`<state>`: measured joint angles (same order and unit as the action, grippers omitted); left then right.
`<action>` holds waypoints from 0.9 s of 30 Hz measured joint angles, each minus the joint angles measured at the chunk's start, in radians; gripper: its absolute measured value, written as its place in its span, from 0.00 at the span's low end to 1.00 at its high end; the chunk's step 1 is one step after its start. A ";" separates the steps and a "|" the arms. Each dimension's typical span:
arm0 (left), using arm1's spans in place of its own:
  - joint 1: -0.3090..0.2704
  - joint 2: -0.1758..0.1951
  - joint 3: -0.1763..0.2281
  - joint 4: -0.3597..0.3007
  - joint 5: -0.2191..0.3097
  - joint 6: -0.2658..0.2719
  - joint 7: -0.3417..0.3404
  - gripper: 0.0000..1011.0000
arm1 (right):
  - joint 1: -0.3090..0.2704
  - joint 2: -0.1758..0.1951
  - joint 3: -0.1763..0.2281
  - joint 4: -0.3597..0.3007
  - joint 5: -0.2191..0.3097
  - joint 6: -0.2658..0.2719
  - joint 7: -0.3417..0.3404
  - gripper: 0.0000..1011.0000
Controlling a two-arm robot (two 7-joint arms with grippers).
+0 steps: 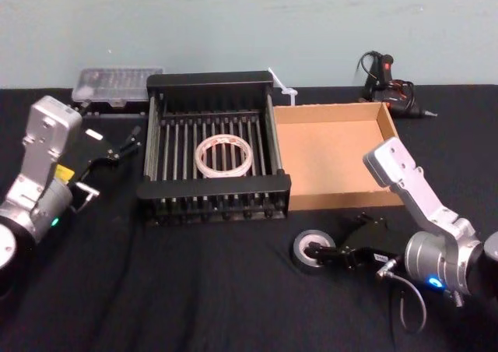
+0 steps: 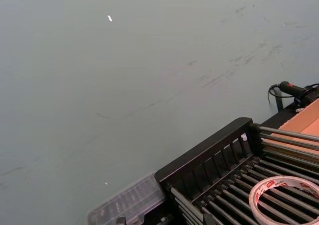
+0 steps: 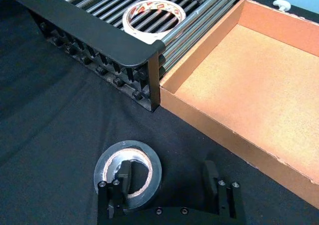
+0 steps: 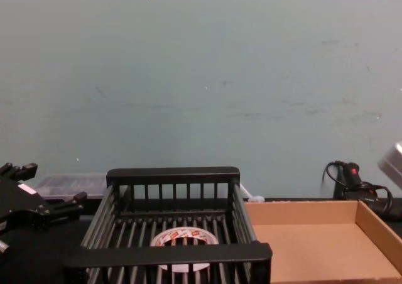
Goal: Pick up the white tape and place it into the black box , Pick up the silver tape and place it into the brown box.
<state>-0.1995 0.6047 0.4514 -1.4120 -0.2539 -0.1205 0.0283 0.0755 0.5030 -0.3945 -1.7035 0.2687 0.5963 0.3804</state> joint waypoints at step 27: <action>0.000 0.000 0.000 0.000 0.000 0.000 0.000 0.99 | -0.002 0.001 0.000 -0.002 0.000 -0.002 -0.002 0.16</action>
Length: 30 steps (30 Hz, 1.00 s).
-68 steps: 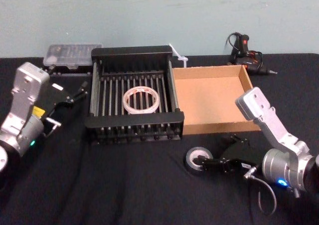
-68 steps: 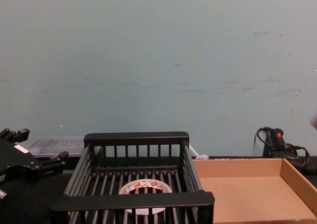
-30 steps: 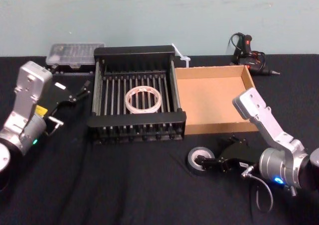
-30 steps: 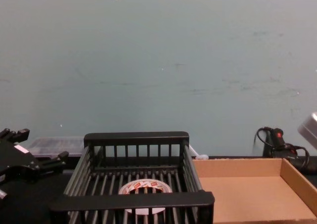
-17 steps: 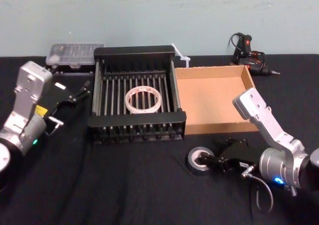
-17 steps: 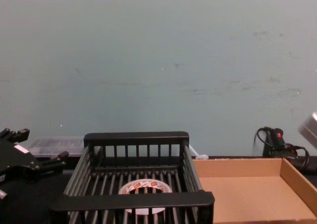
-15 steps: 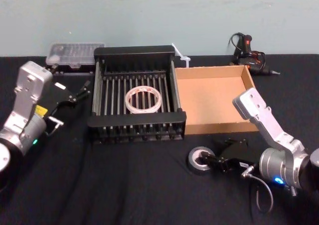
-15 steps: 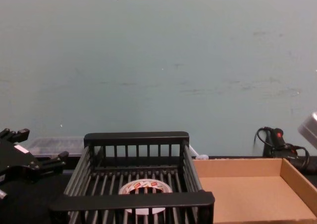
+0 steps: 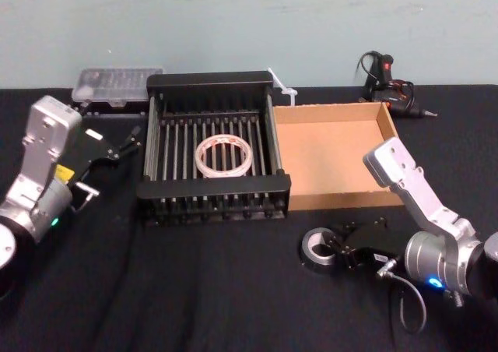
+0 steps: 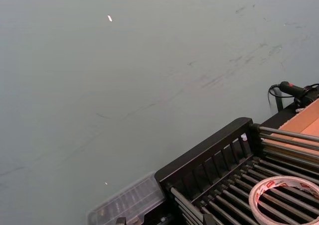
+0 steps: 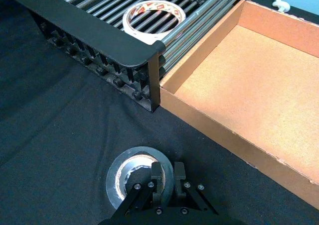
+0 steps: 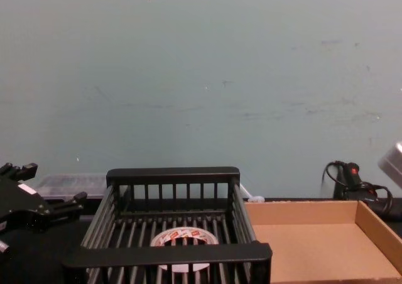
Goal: Pick up the white tape and place it into the black box , Pick up the silver tape and place it into the brown box.
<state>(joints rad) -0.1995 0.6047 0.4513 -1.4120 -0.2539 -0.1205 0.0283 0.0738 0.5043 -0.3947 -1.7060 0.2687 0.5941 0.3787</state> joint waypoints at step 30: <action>0.000 0.000 0.000 0.000 0.000 0.000 0.000 0.99 | -0.042 0.028 0.014 -0.038 0.019 -0.142 0.030 0.16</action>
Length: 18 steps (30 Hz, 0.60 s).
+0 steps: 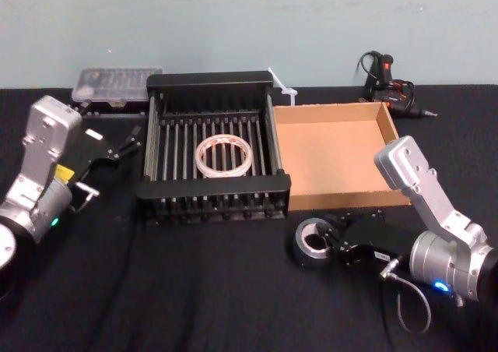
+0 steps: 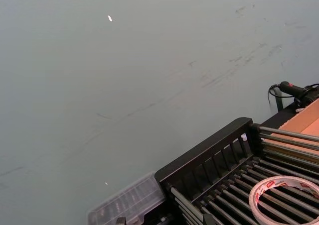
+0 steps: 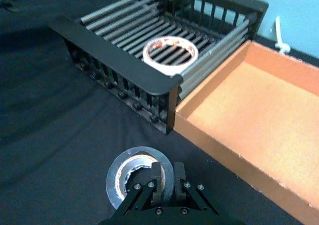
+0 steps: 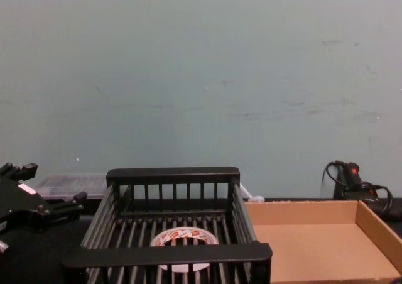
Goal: Pick up the white tape and place it into the black box , Pick up the silver tape and place it into the brown box.
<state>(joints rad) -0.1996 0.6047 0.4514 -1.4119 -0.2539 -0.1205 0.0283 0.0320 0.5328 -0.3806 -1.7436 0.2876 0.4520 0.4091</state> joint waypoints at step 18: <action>0.000 0.000 0.000 0.000 0.000 0.000 0.000 0.99 | -0.060 0.018 0.044 -0.047 0.083 -0.160 0.001 0.16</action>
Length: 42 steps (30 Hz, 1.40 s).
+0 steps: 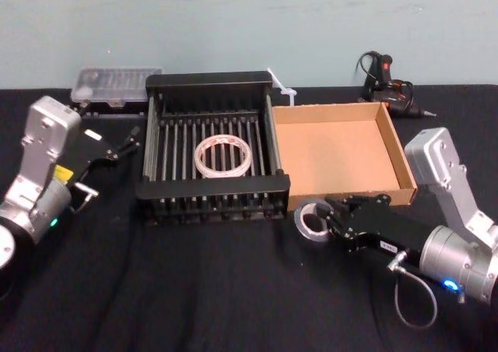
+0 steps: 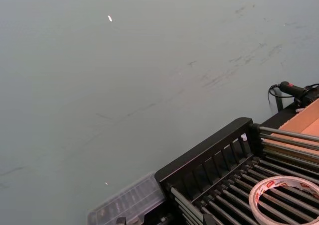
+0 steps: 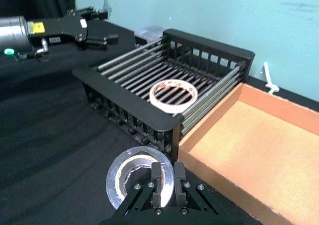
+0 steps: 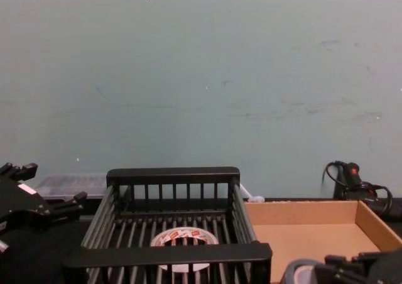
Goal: Pick up the white tape and place it into the black box , Pick up the silver tape and place it into the brown box.
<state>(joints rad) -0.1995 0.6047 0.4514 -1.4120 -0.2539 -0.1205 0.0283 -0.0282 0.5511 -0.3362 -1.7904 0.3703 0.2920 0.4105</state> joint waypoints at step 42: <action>0.000 0.000 0.000 0.000 0.000 0.000 0.000 0.99 | 0.162 -0.151 0.057 0.204 0.042 -0.057 -0.143 0.16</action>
<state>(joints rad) -0.1995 0.6047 0.4514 -1.4120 -0.2539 -0.1205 0.0283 0.1336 0.4005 -0.2789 -1.5862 0.4127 0.2350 0.2674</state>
